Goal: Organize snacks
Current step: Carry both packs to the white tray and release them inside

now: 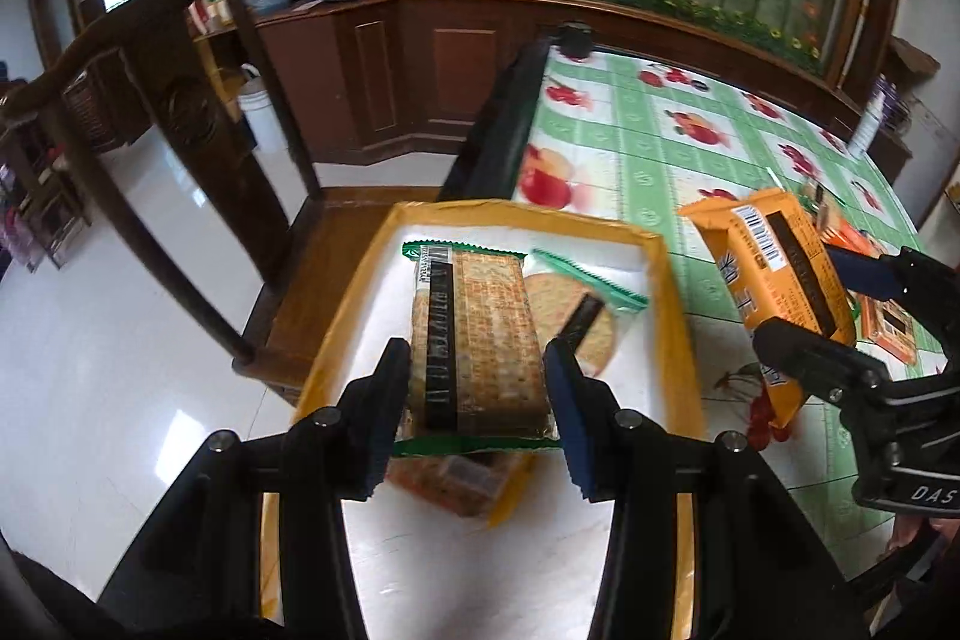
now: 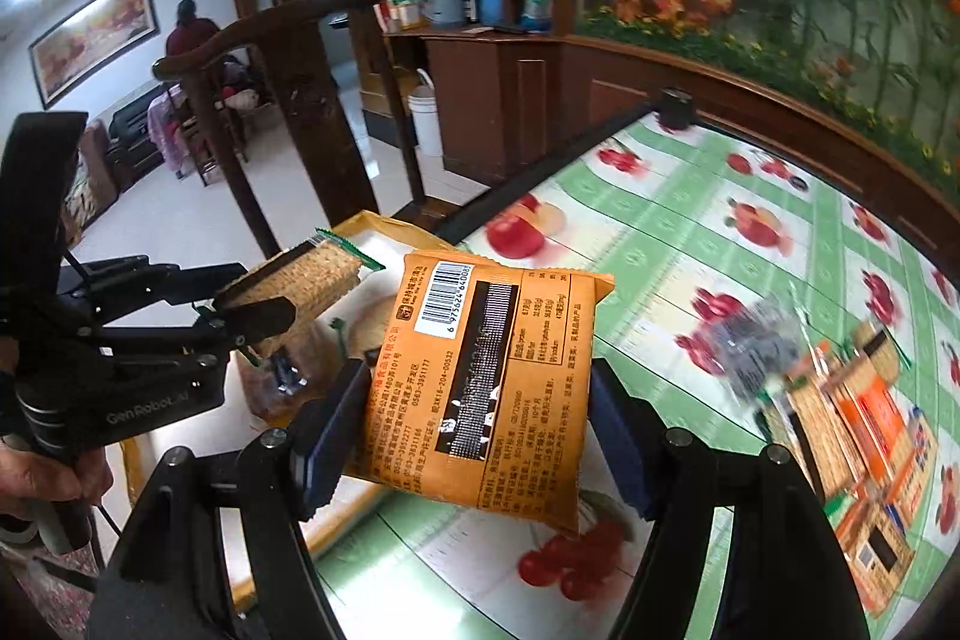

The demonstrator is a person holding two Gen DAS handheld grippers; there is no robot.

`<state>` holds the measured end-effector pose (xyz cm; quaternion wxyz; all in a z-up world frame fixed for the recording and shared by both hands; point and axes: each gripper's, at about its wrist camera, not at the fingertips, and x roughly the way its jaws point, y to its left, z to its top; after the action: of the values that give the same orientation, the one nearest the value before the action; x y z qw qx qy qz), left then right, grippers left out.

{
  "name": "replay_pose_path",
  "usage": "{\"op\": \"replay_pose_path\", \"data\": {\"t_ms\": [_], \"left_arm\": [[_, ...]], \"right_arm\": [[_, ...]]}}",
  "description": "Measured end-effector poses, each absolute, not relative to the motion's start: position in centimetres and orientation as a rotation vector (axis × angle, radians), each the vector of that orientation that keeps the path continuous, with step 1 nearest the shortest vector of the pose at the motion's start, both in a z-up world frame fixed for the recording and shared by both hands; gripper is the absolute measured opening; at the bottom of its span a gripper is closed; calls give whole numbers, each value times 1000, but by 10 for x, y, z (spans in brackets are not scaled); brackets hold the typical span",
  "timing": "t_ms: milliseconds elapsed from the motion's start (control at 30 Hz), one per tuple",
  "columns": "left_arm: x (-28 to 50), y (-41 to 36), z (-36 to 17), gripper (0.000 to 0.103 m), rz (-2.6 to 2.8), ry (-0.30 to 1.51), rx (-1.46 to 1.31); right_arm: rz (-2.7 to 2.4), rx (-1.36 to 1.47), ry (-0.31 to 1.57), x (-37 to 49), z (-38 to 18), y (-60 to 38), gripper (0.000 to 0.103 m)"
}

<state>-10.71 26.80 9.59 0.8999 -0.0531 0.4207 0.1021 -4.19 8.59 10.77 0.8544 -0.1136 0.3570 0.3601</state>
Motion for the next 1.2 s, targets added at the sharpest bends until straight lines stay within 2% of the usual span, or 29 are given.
{"op": "replay_pose_path", "data": {"t_ms": [600, 1200], "left_arm": [[-124, 293, 76, 48, 249, 884, -144], [-110, 302, 53, 49, 215, 970, -155]], "right_arm": [[838, -307, 776, -45, 95, 142, 72], [834, -323, 906, -16, 54, 171, 71]]}}
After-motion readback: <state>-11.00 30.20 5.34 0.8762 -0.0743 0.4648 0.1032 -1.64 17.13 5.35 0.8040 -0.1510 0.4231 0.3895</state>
